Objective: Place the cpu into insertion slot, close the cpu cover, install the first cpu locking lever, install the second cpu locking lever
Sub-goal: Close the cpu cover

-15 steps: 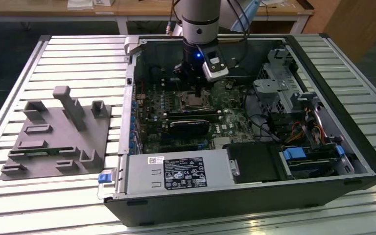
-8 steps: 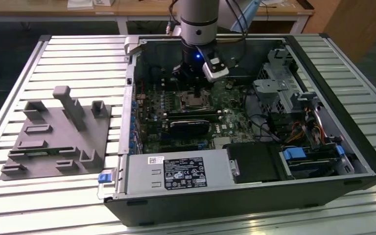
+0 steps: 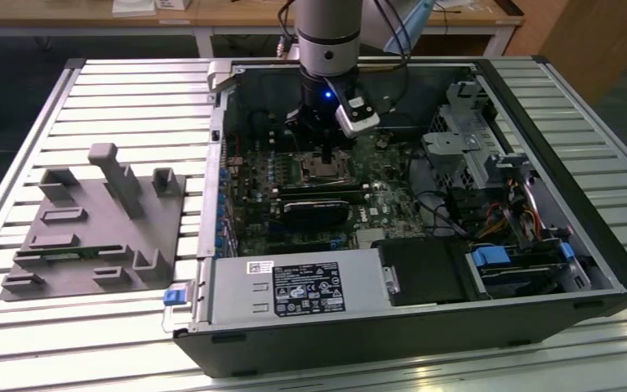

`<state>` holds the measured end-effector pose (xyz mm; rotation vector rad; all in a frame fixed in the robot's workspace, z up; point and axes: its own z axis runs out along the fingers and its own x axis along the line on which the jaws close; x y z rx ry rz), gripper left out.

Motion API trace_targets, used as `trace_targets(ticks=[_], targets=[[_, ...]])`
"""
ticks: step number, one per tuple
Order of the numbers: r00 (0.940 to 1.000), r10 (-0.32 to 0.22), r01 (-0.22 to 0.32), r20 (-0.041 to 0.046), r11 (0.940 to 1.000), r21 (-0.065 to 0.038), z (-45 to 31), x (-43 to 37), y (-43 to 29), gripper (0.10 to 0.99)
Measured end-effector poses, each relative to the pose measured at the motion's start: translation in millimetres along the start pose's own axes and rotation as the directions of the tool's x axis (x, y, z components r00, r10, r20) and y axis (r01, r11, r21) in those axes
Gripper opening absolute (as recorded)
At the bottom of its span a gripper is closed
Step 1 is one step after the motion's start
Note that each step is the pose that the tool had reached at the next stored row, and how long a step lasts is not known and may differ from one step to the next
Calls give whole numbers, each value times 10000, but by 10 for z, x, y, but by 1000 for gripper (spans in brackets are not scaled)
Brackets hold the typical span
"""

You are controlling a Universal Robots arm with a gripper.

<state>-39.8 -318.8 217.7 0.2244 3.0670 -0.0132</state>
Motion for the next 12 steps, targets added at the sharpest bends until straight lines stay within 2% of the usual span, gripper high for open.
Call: trace_targets(ticks=[12], targets=[[10000,-1,1,0,10000,1,22,115,-17,106]])
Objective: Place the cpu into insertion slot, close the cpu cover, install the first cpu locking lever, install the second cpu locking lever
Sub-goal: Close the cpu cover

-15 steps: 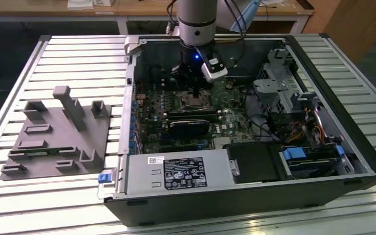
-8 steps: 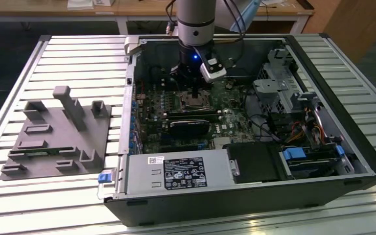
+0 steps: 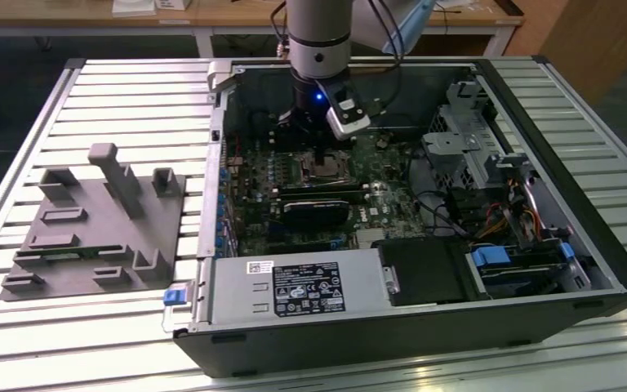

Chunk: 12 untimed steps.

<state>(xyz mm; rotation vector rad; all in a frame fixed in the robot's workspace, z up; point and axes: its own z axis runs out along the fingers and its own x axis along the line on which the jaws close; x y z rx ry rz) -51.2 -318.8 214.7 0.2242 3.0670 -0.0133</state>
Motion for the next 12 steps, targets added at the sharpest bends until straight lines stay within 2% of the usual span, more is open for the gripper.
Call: trace_targets(ticks=[12], targets=[[10000,1,-1,-9,10000,1,53,167,-24,106]])
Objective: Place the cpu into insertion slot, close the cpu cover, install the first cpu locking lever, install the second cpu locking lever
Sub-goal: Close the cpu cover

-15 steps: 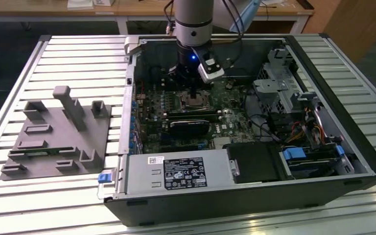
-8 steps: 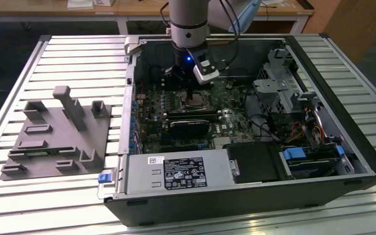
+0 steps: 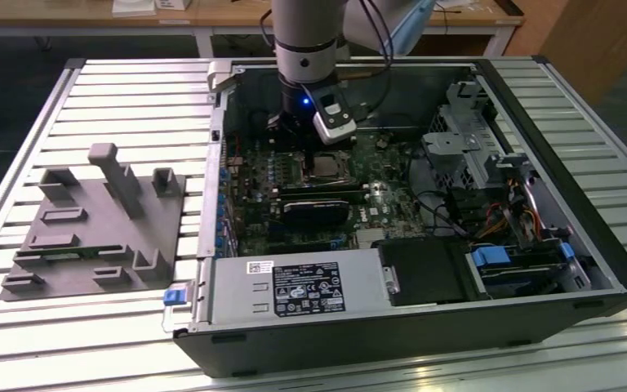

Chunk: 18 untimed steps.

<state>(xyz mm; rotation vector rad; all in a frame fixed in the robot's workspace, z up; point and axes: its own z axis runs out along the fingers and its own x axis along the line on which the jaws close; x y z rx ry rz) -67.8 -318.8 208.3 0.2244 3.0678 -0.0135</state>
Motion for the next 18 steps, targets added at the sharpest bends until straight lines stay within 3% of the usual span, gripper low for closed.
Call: trace_targets(ticks=[7,18], targets=[[10000,-35,35,-11,10000,-2,53,47,-6,106],[10000,-46,46,-23,10000,0,84,53,-6,106]])
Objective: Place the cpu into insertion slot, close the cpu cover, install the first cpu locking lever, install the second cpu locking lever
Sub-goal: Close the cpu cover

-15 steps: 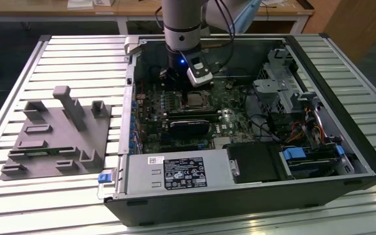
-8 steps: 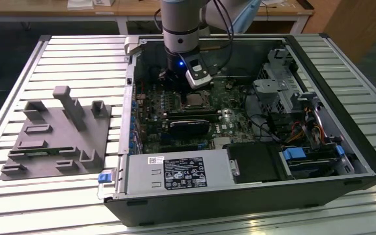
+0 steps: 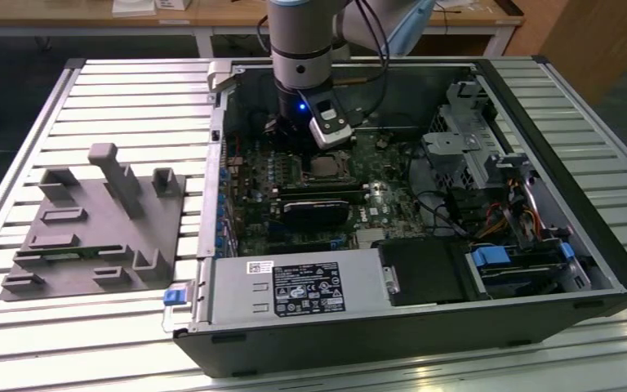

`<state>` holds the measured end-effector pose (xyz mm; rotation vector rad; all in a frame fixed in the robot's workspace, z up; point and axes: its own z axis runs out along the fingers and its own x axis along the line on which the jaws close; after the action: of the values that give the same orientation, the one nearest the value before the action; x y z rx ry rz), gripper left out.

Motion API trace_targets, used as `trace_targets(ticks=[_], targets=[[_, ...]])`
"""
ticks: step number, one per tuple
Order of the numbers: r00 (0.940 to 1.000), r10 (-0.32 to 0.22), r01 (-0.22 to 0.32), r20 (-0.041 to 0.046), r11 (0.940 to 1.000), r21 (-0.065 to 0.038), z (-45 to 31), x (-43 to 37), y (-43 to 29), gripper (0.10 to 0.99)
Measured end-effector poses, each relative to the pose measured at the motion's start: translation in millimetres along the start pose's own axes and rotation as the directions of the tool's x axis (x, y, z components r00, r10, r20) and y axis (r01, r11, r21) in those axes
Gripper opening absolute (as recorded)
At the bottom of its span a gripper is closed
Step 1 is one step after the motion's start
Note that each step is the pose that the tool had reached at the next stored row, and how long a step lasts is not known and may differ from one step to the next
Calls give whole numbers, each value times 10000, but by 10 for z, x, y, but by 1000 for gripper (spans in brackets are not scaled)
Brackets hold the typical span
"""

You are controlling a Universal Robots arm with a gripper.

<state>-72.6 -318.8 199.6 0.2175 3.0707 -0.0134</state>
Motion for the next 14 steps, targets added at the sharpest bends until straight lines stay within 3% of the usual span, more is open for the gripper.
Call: trace_targets(ticks=[14], targets=[[10000,0,0,-1,10000,0,4,-59,8,106]])
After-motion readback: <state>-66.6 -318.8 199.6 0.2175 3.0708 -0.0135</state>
